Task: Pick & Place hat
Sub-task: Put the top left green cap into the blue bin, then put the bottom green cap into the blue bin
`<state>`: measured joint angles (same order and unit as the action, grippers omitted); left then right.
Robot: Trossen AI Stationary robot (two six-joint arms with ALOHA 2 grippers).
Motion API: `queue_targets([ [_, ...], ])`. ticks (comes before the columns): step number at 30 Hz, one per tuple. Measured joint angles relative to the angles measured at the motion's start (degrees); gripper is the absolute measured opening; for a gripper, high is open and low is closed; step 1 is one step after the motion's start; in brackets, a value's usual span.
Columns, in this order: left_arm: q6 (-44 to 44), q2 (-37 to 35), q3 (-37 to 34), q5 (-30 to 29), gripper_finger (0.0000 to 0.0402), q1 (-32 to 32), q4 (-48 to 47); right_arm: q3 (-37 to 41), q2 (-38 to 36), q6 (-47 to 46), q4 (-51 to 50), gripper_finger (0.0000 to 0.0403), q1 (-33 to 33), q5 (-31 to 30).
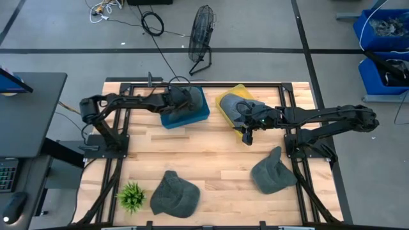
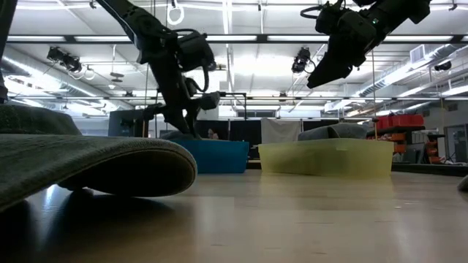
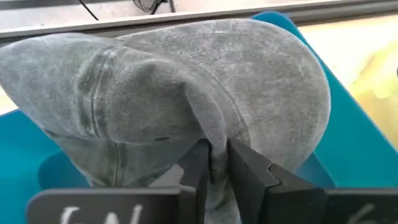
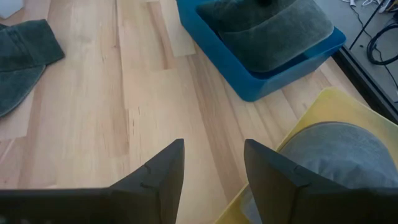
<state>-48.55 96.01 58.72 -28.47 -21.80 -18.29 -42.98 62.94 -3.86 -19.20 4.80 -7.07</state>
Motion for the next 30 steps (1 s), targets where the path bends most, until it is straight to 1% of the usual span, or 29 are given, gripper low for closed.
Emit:
queue_targets([
  [6,3.2,-0.4,0.0,1.9,0.0115,-0.3,0.0,0.0,0.0,-0.1,-0.1,0.0171,0.0,0.0],
  [10,7.1,-3.1,0.0,4.0,0.0137,0.4,-0.8,0.0,0.0,0.7,-0.6,0.0171,0.0,0.0],
  [12,7.8,-6.1,0.0,3.8,0.0141,1.0,-3.2,0.0,0.0,2.1,-2.3,0.0169,-0.2,1.3],
  [15,7.7,-12.4,0.0,0.9,0.014,2.8,-9.8,0.0,0.0,2.9,-4.9,0.0161,-1.2,4.0],
  [17,7.8,-17.2,0.0,1.4,0.0136,4.9,-13.9,0.0,0.0,2.9,-5.1,0.0154,-2.2,6.3],
  [20,8.7,-24.0,0.1,5.0,0.0131,10.4,-18.1,0.0,0.0,2.9,-5.2,0.0145,-4.0,8.2],
  [23,4.4,-27.7,0.1,11.3,0.0128,18.0,-19.7,0.0,0.0,2.9,-5.2,0.0141,-5.0,7.3],
  [24,1.9,-28.2,0.1,13.5,0.0127,20.7,-19.8,0.0,0.0,2.9,-5.2,0.014,-5.1,6.6],
  [26,-2.6,-28.2,0.1,16.1,0.0127,26.4,-19.6,0.0,0.0,2.9,-5.0,0.0139,-5.2,5.6],
  [30,-13.8,-26.0,0.1,16.4,0.0127,37.6,-19.4,0.0,0.0,2.5,-4.9,0.0139,-5.2,4.3],
])
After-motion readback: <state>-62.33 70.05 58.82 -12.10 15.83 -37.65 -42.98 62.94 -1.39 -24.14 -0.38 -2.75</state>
